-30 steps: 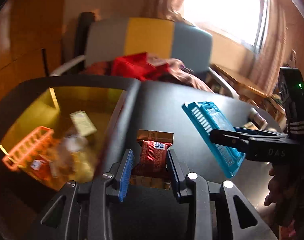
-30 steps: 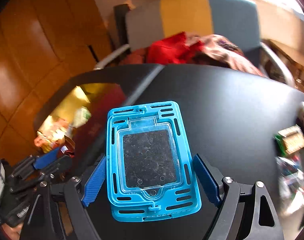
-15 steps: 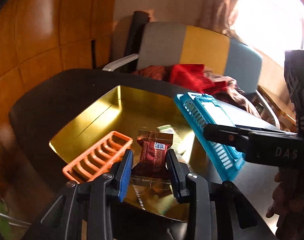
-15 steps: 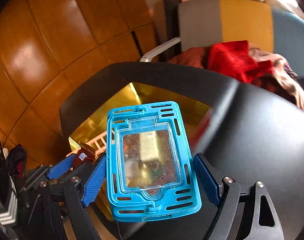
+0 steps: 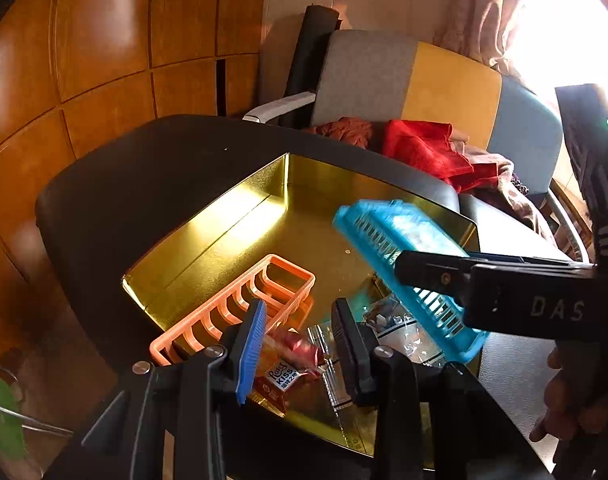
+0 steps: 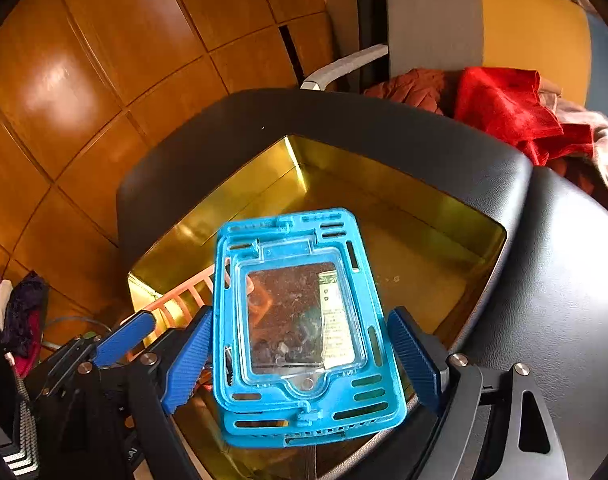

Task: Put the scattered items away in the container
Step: 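Open both grippers to drop the wrapper and blue rack into the box, then withdraw both grippers from the box toward the cracker packs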

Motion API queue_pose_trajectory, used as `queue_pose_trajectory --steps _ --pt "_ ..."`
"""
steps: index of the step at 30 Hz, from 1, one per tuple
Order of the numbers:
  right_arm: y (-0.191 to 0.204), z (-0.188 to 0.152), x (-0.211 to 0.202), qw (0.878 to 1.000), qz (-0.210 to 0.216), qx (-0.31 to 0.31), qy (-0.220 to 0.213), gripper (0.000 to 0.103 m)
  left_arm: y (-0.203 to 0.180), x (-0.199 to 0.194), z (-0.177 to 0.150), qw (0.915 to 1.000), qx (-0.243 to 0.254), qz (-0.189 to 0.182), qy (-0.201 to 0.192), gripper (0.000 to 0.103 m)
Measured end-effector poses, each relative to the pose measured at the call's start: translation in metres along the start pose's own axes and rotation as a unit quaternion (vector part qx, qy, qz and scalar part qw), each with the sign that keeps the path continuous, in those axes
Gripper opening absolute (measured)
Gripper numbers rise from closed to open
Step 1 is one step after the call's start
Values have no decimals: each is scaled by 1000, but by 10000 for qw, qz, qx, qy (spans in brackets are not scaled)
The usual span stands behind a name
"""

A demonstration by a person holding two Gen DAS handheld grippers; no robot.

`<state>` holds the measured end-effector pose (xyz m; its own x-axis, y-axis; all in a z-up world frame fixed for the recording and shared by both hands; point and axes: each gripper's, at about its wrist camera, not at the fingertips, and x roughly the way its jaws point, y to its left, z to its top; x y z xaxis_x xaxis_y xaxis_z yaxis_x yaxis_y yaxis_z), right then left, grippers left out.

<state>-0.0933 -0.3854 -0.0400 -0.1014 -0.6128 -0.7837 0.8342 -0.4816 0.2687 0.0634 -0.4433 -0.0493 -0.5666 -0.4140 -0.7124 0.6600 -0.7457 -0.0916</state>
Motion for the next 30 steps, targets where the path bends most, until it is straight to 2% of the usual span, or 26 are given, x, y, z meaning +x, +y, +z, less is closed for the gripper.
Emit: queue_pose_trajectory --steps 13,21,30 --pt "-3 -21 -23 9998 -73 90 -167 85 -11 -20 -8 9999 -4 59 -110 36" --pt "-7 -59 -63 9960 -671 218 -553 85 -26 -43 -15 9995 59 129 -266 42" --pt "-17 -107 -115 9839 -1434 388 -994 86 -66 -64 -34 9989 313 97 -345 47"
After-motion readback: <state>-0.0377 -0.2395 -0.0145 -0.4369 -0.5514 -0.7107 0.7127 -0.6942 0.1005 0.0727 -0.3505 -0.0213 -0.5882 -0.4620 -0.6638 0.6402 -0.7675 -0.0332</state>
